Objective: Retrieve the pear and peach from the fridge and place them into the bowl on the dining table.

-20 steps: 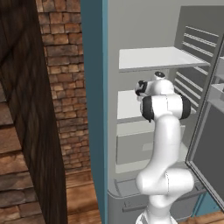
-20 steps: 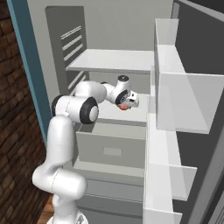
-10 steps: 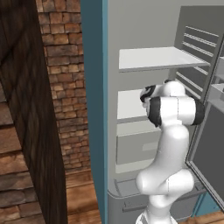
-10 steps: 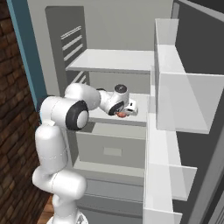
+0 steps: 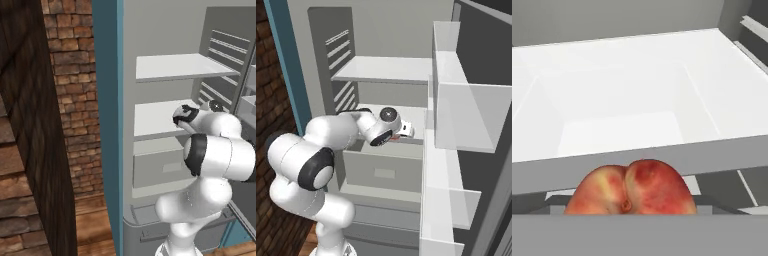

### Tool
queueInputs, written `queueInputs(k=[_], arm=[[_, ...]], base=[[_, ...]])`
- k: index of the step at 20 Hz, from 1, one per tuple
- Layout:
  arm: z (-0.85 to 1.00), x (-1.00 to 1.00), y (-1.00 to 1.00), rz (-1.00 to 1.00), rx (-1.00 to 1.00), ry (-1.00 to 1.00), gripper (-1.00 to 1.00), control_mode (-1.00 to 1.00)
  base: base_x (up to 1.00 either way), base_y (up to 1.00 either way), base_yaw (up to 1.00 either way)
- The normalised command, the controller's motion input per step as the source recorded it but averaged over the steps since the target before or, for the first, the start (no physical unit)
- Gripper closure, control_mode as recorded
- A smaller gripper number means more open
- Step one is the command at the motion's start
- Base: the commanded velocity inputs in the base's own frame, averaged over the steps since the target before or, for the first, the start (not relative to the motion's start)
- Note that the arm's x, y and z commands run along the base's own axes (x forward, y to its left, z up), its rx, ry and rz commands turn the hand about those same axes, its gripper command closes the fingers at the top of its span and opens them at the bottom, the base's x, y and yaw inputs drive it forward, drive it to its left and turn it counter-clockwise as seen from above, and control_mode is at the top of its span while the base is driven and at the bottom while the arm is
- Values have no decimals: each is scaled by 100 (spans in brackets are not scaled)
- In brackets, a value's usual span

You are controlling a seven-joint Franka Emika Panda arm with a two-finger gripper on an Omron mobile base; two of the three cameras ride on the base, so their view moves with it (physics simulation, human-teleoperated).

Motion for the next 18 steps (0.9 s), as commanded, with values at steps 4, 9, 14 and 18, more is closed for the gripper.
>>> queueInputs(k=[4, 9, 14, 18], arm=[[100, -28, -6, 0, -4, 6, 100, -100], [98, -37, 1, 1, -7, 14, 100, -100], [32, -98, 4, 7, -3, 8, 100, -100], [15, -99, 7, 10, 0, 6, 100, -100]], base=[[0, 0, 0], [0, 0, 0], [0, 0, 0], [0, 0, 0]])
